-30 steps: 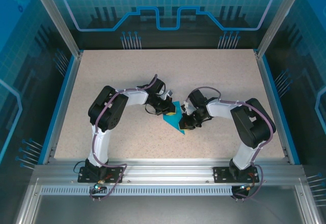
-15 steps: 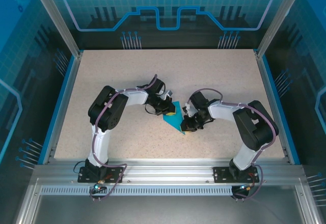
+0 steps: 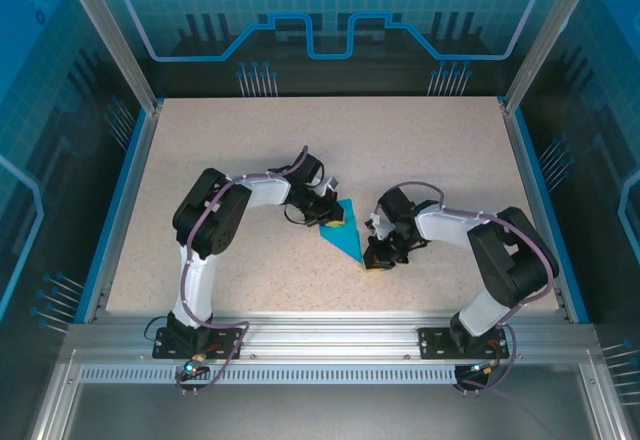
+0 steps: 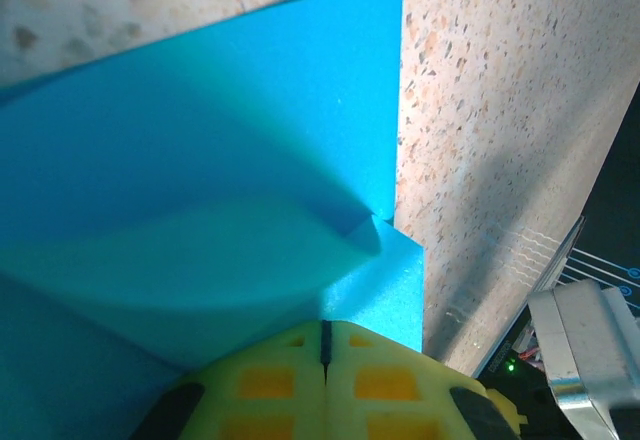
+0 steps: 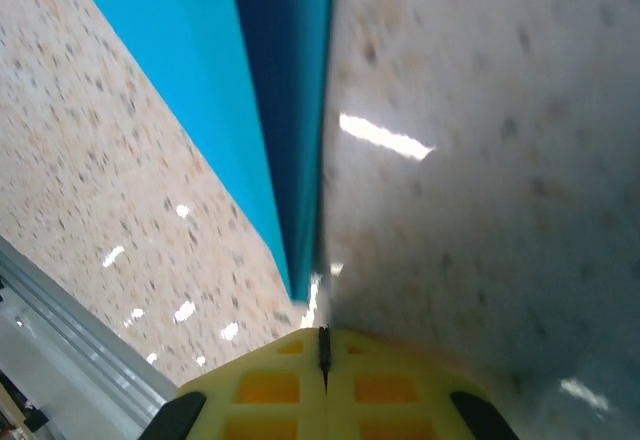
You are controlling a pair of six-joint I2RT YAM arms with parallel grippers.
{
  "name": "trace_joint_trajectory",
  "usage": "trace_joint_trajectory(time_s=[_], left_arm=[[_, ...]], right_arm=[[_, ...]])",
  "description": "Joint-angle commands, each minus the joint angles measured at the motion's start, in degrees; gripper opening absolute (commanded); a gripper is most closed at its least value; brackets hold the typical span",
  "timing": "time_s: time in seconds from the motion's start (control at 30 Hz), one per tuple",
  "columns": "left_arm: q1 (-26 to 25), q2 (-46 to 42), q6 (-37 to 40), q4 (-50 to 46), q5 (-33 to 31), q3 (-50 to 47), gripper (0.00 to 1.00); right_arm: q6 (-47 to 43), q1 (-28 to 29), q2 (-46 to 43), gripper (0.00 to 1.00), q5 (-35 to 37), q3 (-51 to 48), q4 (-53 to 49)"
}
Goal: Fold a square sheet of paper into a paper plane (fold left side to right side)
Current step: Fourth fold the wing at the center of the table.
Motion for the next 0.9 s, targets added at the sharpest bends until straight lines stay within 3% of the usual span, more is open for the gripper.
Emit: trace_joint_trajectory(time_s=[0.0,0.17,0.47,0.87], left_arm=[[1.86,1.75,0.89,-4.56,-5.32,-2.33,0.00],[1.78,1.75,0.73,-4.36,-5.20,-2.42,0.00],[1.42,1.84,0.80,-4.56,-5.07,-2.14,0.00],[1.36,-2.91,1.04,0.93,-3.41,-4.13,0.03]], right_arm=[[-0.23,0.38,-6.15,0.04,-1.09,1.42,-4.11],[1.89,0.01,-6.96,0.04,-3.50,4.20,1.34],[6.64,0.29,4.07,0.03,-0.54,6.67,10.56],[6.15,0.29,9.06,0.00,5.85,6.36,5.29]])
